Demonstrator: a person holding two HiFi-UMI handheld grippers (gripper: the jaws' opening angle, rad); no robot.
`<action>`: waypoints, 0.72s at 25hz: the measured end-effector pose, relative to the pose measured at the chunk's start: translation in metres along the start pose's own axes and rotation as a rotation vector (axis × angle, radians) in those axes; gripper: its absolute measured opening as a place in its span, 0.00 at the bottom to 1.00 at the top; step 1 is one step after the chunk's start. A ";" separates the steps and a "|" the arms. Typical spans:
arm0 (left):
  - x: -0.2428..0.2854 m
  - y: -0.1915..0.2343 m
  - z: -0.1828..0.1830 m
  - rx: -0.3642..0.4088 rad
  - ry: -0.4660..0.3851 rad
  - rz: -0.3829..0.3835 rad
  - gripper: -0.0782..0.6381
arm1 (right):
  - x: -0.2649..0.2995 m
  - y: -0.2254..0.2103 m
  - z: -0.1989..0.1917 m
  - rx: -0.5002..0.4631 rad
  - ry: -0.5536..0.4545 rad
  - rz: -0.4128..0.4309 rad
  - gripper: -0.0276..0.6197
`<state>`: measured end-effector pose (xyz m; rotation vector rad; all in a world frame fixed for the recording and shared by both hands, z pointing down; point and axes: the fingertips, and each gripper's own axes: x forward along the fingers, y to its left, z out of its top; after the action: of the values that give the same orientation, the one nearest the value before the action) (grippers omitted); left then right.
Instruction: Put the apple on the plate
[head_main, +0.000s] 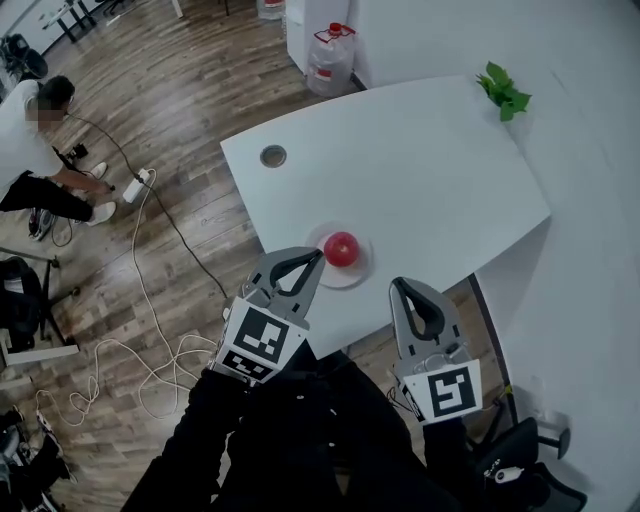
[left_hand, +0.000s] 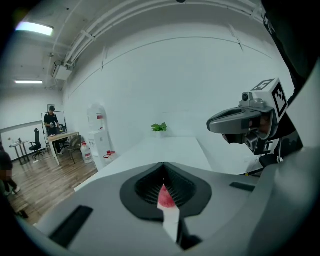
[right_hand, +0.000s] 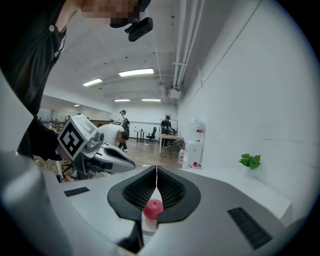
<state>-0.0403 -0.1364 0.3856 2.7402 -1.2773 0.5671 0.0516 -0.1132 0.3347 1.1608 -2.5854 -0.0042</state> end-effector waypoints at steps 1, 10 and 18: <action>-0.004 0.000 0.002 0.000 -0.002 0.006 0.13 | 0.000 0.000 0.002 -0.002 -0.006 0.004 0.11; -0.030 0.001 0.018 0.001 -0.020 0.031 0.13 | 0.006 0.002 0.012 -0.074 -0.002 0.045 0.11; -0.046 0.013 0.021 0.019 -0.029 0.099 0.13 | 0.008 0.009 0.014 -0.099 -0.004 0.070 0.11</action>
<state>-0.0702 -0.1158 0.3483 2.7223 -1.4278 0.5521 0.0360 -0.1140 0.3246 1.0357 -2.5963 -0.1185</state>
